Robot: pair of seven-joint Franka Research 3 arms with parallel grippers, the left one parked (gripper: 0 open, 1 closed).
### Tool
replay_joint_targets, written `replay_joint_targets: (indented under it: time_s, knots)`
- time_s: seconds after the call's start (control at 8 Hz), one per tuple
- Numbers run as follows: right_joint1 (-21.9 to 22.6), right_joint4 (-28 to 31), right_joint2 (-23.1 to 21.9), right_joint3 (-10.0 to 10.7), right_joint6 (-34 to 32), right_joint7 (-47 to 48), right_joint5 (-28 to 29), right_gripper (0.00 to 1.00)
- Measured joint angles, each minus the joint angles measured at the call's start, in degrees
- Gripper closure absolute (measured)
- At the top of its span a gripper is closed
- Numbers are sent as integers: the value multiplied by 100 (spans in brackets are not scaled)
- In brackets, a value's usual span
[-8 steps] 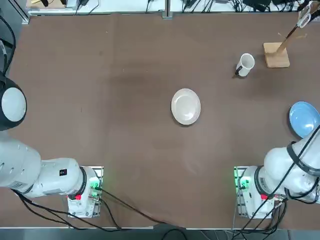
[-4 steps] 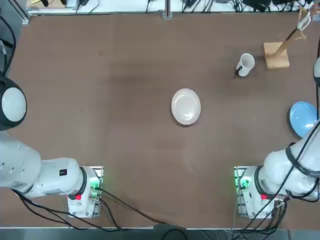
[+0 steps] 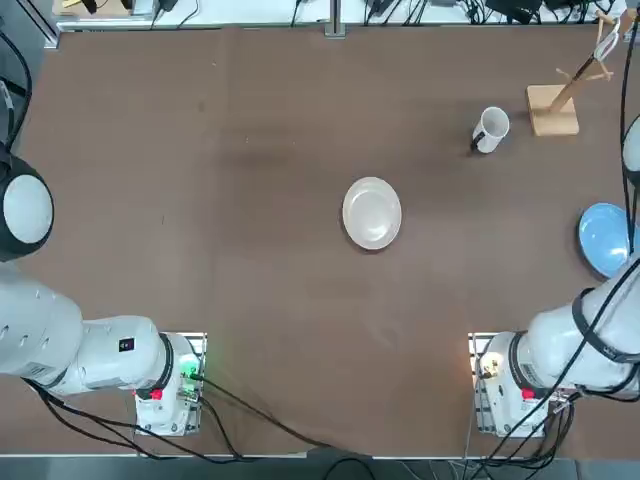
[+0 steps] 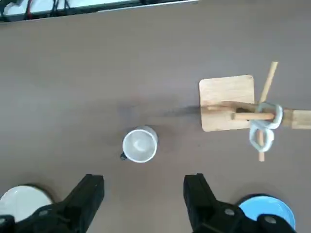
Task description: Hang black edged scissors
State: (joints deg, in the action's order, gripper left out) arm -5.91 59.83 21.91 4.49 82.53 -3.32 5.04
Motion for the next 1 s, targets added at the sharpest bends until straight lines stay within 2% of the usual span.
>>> replay_joint_targets:
  time_s: [0.38, 0.5, 0.75, 1.0]
  knots:
    - [324, 265, -286, 0, -103, 305, -68, 0]
    - [419, 690, -563, 0, 51, 315, -83, 0]
    - [697, 1915, -1398, -3, 480, 386, -206, 0]
    - [973, 2866, -2147, -56, 558, 502, -318, 0]
